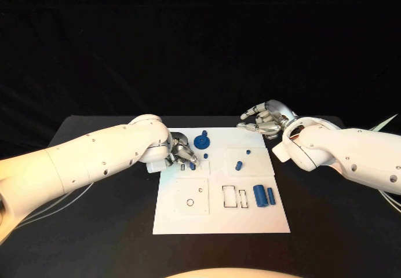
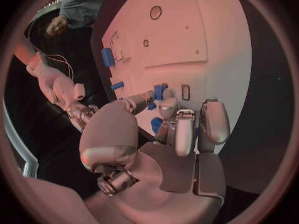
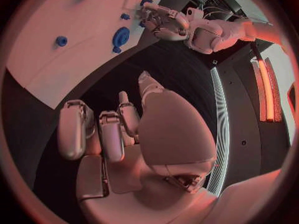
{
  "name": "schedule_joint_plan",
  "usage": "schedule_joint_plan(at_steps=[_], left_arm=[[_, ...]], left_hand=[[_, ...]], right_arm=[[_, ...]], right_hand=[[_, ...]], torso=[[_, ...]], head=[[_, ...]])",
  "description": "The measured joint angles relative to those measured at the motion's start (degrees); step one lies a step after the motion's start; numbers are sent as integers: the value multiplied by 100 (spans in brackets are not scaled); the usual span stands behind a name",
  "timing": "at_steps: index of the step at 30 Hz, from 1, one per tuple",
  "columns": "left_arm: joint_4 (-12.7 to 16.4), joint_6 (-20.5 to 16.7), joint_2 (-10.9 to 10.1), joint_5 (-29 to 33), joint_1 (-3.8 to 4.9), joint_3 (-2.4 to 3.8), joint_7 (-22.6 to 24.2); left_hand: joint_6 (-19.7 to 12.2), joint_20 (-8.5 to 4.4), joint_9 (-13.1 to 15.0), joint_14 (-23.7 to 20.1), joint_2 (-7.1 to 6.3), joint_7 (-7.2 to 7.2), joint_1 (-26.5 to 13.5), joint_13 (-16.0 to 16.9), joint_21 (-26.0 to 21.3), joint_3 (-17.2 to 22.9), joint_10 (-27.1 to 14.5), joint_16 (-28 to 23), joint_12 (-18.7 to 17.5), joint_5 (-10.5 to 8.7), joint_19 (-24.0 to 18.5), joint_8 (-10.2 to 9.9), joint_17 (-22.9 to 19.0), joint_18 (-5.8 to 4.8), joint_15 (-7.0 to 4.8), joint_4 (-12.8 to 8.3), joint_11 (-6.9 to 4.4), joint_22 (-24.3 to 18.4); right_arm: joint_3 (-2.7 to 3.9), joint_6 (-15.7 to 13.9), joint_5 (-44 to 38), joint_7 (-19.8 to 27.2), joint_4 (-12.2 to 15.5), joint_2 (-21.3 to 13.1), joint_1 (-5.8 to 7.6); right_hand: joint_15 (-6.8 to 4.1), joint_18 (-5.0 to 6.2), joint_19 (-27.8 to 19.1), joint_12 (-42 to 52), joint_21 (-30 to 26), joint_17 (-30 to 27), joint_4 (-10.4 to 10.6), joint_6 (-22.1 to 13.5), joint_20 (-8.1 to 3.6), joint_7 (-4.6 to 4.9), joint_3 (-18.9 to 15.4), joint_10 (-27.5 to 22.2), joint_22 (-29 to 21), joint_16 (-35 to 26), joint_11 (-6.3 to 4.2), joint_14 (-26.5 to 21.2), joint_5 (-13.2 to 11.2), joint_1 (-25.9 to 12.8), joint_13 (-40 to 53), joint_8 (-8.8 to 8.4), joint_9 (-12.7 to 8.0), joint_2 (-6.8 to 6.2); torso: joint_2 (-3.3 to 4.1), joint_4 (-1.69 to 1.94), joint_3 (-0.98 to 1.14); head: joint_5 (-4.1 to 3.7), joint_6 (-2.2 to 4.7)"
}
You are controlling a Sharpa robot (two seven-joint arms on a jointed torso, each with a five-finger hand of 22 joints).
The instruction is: Assemble the parts on the task board
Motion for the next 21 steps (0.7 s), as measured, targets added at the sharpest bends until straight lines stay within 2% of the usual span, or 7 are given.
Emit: schedule_joint_plan(at_steps=[10,12,21], left_arm=[[-43,18,47,-35,9,-17,-1],[-44,23,50,-43,9,-19,-1],[-42,79,49,-67,11,-24,0]], left_hand=[[35,-20,269,0,21,-33,-114,81,0,40,39,0,28,0,19,80,0,0,-2,40,-38,0],[41,-20,280,-40,8,-38,-128,82,0,40,40,0,66,0,19,80,0,0,-40,40,-39,0],[64,-20,295,-38,9,-61,-129,87,0,64,71,0,66,0,19,80,0,0,-42,64,-70,0]], right_arm=[[0,4,-7,0,2,-3,-1],[0,5,-7,0,2,-3,-1],[0,9,-9,0,1,-5,-1]], right_hand=[[0,0,0,0,0,0,0,0,0,0,0,0,0,0,0,0,0,0,0,0,1,0],[0,0,0,0,0,0,0,0,0,0,0,0,0,0,0,0,0,0,0,0,0,0],[0,0,0,0,0,0,0,0,0,0,0,0,0,0,0,0,0,0,0,0,0,0]], torso=[[-1,3,0],[-2,6,-1],[-8,8,-4]], head=[[-25,-22],[-27,-24],[-37,-36]])
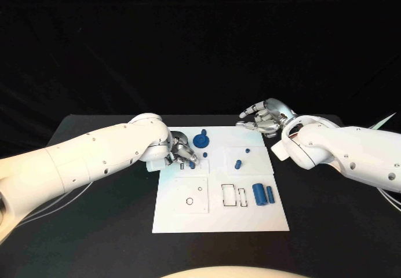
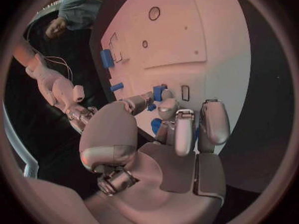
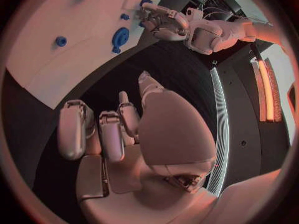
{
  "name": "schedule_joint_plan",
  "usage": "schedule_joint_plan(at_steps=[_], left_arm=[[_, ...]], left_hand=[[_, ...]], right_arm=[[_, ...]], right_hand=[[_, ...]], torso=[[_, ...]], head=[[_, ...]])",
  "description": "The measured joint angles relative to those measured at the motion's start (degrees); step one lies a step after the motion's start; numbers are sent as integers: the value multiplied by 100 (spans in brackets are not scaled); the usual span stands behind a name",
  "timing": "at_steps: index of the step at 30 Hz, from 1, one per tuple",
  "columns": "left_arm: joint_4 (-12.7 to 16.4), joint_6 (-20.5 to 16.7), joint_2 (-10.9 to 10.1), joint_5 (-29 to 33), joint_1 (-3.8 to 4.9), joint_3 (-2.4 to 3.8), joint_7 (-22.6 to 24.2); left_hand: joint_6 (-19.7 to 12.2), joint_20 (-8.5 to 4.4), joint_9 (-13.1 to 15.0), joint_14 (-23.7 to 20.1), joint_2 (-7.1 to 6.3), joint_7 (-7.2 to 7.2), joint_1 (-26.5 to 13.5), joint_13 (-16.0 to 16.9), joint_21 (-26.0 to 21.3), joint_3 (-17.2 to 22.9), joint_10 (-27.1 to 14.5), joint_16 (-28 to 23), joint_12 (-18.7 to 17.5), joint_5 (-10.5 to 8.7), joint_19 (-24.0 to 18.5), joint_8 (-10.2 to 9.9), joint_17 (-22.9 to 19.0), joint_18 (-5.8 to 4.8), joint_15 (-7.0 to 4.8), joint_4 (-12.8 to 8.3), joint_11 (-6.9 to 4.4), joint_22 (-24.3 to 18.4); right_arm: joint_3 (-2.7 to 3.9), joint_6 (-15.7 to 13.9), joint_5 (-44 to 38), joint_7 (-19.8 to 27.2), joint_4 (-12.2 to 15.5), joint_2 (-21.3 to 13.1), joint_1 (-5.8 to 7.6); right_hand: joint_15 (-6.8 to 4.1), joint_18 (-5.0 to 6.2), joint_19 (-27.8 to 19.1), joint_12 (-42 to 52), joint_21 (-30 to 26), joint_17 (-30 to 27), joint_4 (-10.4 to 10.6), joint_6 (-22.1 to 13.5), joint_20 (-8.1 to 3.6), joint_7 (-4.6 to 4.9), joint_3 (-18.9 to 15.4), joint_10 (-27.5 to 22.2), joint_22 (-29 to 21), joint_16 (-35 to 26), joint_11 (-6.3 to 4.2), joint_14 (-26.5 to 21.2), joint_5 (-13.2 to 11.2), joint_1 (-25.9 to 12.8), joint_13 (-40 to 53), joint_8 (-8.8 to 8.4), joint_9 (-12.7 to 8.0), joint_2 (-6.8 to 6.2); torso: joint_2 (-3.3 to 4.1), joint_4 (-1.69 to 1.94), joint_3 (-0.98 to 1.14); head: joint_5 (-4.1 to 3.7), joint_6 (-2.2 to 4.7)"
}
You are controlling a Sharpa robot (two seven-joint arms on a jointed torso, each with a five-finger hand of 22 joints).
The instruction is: Assemble the parts on the task board
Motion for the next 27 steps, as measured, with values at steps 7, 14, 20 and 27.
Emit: schedule_joint_plan(at_steps=[7,14,20,27], left_arm=[[3,37,-6,-44,1,1,1],[10,41,-11,-74,1,1,5],[11,12,-12,-80,-2,-2,6],[-1,-16,-9,-76,-6,-2,12]], left_hand=[[37,-1,1,29,-23,-37,-82,0,0,0,30,0,0,0,0,0,0,0,-32,0,-30,0],[57,-40,4,29,-23,-58,-82,26,0,-1,31,0,0,0,39,0,0,0,-34,-1,-31,6],[79,-40,7,-10,-23,-79,-81,79,0,-2,62,0,44,0,41,0,0,-1,-73,-2,-62,70],[94,-71,153,0,-24,-94,-81,121,66,-4,82,0,45,0,72,46,0,-1,-83,-4,-81,108]], right_arm=[[0,0,0,4,0,-3,0],[0,0,-1,7,-1,-5,0],[-1,0,-1,8,-3,-5,0],[-1,0,-1,8,-4,-4,0]], right_hand=[[0,0,0,0,0,0,0,0,0,0,0,0,0,0,0,0,0,0,0,0,0,0],[0,0,0,0,0,0,0,0,0,0,0,0,0,0,0,0,0,0,0,0,0,0],[0,0,0,0,0,0,0,0,0,0,0,0,0,0,0,0,0,0,0,0,0,0],[0,0,0,0,0,0,0,0,0,0,0,0,0,0,0,0,0,0,0,0,0,0]], torso=[[1,1,0],[2,0,0],[3,-2,0],[4,-5,2]], head=[[-1,-2],[-1,-2],[-1,7],[1,12]])
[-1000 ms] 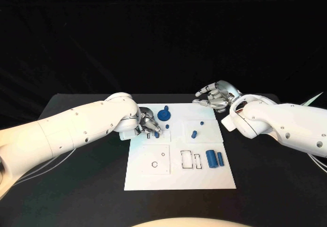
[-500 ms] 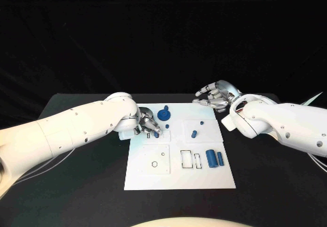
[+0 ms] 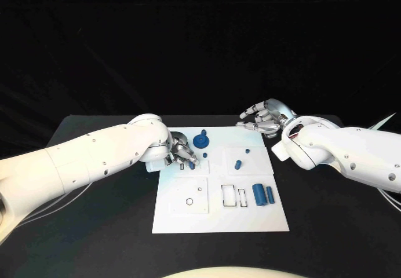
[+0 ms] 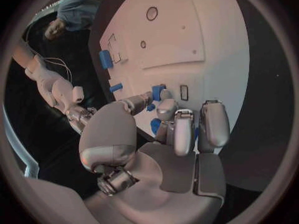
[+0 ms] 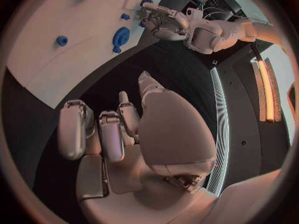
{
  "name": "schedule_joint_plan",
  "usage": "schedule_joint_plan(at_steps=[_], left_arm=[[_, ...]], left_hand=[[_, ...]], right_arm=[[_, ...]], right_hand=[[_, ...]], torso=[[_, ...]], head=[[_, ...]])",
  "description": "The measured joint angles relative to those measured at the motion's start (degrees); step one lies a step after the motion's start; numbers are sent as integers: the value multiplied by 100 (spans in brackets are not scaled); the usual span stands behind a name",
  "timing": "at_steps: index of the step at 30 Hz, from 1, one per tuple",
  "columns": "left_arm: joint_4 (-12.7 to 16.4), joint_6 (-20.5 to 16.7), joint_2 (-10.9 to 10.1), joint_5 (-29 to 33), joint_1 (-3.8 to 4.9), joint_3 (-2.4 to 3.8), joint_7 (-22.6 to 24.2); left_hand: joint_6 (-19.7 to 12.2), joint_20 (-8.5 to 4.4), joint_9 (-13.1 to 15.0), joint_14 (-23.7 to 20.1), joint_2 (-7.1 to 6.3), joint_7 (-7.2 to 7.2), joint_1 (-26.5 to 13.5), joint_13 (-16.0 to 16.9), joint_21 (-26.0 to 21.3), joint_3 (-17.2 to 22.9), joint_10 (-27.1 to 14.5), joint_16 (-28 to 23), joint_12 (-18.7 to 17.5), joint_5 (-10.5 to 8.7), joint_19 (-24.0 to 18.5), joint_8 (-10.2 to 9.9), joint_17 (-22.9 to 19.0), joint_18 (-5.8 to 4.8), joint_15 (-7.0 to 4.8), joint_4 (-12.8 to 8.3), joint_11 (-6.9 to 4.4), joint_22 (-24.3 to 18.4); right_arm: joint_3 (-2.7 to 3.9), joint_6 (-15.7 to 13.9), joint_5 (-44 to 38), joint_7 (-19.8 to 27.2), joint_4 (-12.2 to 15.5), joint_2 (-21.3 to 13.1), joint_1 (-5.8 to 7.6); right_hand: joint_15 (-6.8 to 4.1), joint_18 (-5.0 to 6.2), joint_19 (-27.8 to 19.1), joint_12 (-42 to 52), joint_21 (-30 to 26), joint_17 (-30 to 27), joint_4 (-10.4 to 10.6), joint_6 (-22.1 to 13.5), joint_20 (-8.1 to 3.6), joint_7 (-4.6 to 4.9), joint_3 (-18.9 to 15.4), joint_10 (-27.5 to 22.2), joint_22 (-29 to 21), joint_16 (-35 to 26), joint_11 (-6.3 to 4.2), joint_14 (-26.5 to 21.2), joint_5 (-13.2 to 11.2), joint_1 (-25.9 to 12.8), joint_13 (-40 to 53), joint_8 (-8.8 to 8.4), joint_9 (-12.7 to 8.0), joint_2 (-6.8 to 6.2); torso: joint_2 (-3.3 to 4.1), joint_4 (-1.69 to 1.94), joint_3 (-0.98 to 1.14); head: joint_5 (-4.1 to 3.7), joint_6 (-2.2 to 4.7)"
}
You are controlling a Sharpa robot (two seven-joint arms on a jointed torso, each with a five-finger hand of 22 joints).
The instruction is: Assemble the parts on the task board
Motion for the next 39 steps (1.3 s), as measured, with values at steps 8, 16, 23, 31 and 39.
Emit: schedule_joint_plan(at_steps=[8,16,23,31,39], left_arm=[[-18,45,-4,4,2,5,1],[-43,126,-1,6,7,13,2],[-48,167,-3,6,11,16,3],[-47,170,-4,6,11,15,0],[-58,192,1,6,13,17,-3]], left_hand=[[27,-10,6,1,0,-27,0,75,1,-54,62,0,88,0,11,0,0,-1,-2,-54,-20,93],[36,-11,-5,28,0,-37,0,116,1,-54,63,0,88,0,11,-6,0,0,-29,-55,-21,112],[35,-11,-24,28,0,-38,1,119,1,-54,63,0,89,0,12,-6,0,0,-30,-55,-21,115],[42,-20,-35,28,0,-48,0,124,1,-54,98,0,116,0,19,-7,0,0,-30,-55,-45,117],[43,-20,-35,28,-1,-48,1,161,1,-54,105,0,116,0,20,-7,0,-1,-30,-55,-44,128]], right_arm=[[0,0,0,0,-1,-3,-2],[0,3,0,0,-4,-4,-2],[0,12,0,2,-8,-4,-3],[0,18,0,4,-11,-3,-4],[0,19,0,5,-12,-6,-5]], right_hand=[[0,0,0,0,0,0,0,0,0,0,0,0,0,0,0,0,0,0,0,1,0,0],[0,0,0,0,0,0,0,-2,0,0,0,0,0,0,0,0,0,0,0,1,0,0],[0,0,0,0,0,0,0,-2,0,0,0,0,0,0,0,0,0,0,0,1,0,0],[0,0,0,0,0,0,0,-2,0,0,0,0,0,0,0,0,0,0,0,1,1,0],[0,0,0,0,0,0,0,-2,0,0,0,0,0,0,0,0,0,0,0,1,1,0]], torso=[[-1,1,3],[-2,1,4],[-2,4,2],[-2,4,1],[-2,3,1]], head=[[1,-7],[1,-9],[1,-9],[-2,-9],[0,-6]])
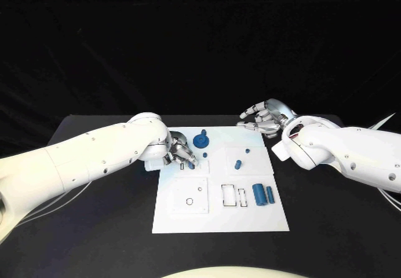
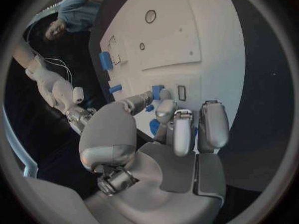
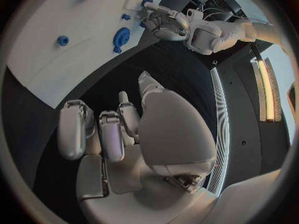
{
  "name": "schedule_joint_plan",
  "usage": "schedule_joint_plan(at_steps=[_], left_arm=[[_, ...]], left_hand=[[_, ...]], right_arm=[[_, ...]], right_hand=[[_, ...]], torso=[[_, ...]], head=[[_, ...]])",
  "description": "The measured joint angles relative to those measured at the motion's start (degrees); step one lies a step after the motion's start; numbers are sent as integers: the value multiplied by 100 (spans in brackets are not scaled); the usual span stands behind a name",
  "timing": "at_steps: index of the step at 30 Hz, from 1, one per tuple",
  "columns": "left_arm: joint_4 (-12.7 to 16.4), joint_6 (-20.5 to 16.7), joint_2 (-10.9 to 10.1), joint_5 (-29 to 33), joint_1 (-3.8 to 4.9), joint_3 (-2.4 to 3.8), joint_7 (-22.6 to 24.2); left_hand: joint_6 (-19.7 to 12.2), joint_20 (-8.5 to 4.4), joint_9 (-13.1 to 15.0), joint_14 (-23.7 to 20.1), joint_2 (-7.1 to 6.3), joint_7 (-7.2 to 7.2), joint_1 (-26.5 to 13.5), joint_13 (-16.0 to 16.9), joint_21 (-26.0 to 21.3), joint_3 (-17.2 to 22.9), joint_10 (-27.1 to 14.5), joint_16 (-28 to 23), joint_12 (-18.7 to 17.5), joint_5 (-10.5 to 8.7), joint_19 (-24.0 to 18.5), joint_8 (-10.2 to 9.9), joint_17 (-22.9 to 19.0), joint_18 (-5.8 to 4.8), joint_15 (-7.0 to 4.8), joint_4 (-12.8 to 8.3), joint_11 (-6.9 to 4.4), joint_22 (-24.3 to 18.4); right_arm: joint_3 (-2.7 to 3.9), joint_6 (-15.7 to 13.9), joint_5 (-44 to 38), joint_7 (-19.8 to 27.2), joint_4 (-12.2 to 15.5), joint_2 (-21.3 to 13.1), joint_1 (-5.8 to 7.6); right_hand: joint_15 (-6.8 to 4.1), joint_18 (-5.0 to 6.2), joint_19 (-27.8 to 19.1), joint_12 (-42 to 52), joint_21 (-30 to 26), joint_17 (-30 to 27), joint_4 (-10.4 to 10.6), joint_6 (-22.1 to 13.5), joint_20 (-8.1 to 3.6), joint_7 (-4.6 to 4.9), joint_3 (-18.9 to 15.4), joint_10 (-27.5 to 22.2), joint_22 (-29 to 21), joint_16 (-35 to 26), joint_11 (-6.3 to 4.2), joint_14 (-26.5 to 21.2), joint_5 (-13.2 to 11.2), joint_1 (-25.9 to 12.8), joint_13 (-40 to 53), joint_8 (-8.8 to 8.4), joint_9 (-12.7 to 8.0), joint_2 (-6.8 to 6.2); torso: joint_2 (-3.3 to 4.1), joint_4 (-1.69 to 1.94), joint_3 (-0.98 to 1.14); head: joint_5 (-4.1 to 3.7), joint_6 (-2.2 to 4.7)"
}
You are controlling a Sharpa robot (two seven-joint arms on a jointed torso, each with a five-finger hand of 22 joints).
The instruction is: Assemble the parts on the task board
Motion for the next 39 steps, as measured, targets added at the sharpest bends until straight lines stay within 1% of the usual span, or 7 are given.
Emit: schedule_joint_plan(at_steps=[15,23,24,25,34,36,39], left_arm=[[-17,112,20,-106,11,8,-12],[-31,129,34,-181,12,7,-16],[-34,128,38,-186,12,6,-16],[-38,128,40,-191,12,5,-16],[-56,115,54,-226,10,3,-16],[-66,114,57,-233,9,1,-17],[-75,113,65,-237,9,1,-17]], left_hand=[[23,-1,-41,0,1,-24,-1,0,0,1,40,0,32,0,1,-30,0,0,0,1,-37,7],[93,-29,-41,0,-22,-91,-85,0,0,1,42,0,32,0,29,-78,0,0,-1,5,-39,9],[94,-29,-41,0,-34,-91,-97,0,0,1,78,0,32,0,31,-78,0,0,-1,6,-78,9],[108,-29,-41,0,-46,-104,-109,0,0,55,80,0,32,0,29,-77,0,0,-1,59,-77,9],[174,-30,-41,0,-59,-115,-122,0,0,54,89,0,32,0,30,-77,0,0,-1,61,-69,10],[209,-30,-37,0,-59,-145,-123,0,0,-55,90,0,32,5,30,-78,0,0,-1,169,-69,10],[226,-30,-37,0,-59,-161,-123,0,0,-55,90,0,32,5,31,-78,0,0,-1,170,-69,11]], right_arm=[[-1,-1,0,1,7,-15,-1],[-1,-5,0,7,12,-20,-1],[-1,-6,0,9,13,-20,-1],[-1,-6,0,9,14,-20,-1],[-1,-11,-1,14,19,-27,-1],[-1,-12,-1,16,20,-27,-1],[-1,-12,-1,17,22,-28,-1]], right_hand=[[0,0,0,0,0,0,0,0,0,0,0,0,0,0,0,0,0,0,0,0,0,0],[0,0,0,0,0,0,0,-1,0,0,0,0,0,0,0,0,0,0,0,0,0,0],[0,0,0,0,0,0,0,-1,0,1,0,0,0,0,0,0,0,0,0,0,0,0],[0,0,0,0,0,0,0,-1,0,0,0,0,0,0,0,0,0,0,0,0,0,0],[0,0,0,0,0,0,0,-1,0,1,0,0,0,0,0,0,0,0,0,0,0,0],[0,0,0,0,0,0,0,-2,0,1,0,0,0,0,0,0,0,0,0,0,0,0],[0,0,0,0,0,0,0,-2,0,2,0,0,0,0,0,0,0,0,0,0,0,0]], torso=[[1,3,1],[1,3,0],[1,3,0],[1,3,0],[2,1,1],[2,1,1],[2,0,1]], head=[[1,-2],[11,3],[11,4],[12,5],[13,6],[13,6],[13,4]])
